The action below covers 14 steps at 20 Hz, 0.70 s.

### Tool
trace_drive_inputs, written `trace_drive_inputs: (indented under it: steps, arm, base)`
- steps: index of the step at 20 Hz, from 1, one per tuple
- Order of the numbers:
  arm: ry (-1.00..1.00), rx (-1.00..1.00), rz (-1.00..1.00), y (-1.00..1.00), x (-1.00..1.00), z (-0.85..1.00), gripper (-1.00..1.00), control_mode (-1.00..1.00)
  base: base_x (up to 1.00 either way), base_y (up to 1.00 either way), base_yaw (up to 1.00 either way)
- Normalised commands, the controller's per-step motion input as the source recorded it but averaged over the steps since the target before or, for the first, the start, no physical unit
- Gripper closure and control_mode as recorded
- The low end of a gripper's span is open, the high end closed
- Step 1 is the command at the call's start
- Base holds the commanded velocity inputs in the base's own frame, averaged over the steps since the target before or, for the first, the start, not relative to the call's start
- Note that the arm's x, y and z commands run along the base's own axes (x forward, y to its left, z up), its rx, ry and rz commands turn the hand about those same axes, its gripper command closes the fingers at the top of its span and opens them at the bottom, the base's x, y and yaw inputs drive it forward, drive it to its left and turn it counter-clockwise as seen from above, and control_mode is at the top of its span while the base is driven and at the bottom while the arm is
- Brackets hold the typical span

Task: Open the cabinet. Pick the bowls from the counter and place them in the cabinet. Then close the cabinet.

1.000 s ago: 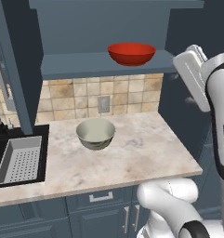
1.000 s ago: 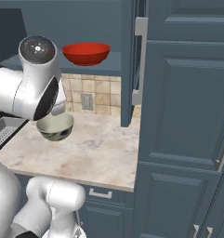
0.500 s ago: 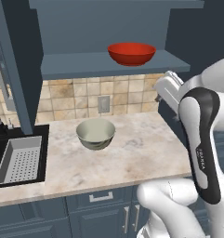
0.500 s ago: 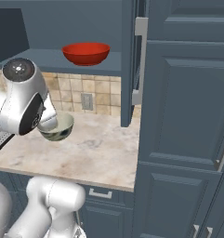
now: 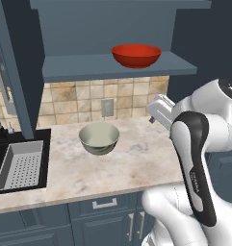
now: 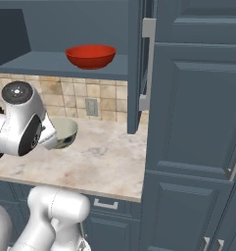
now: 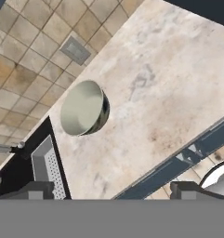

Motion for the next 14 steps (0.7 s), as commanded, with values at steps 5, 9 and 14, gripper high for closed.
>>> trace_drive_inputs:
  steps: [5, 9, 14]
  arm:
    - [0.02, -0.04, 0.09, 0.21, 0.1, -0.37, -1.0, -1.0]
    - [0.04, -0.06, 0.07, 0.19, 0.2, -0.39, -1.0, -1.0]
    - [0.01, -0.05, 0.07, 0.13, 0.27, -0.35, -1.0, -1.0]
  base:
    - [0.0, 0.0, 0.0]
    - [0.0, 0.0, 0.0]
    - [0.0, 0.0, 0.0]
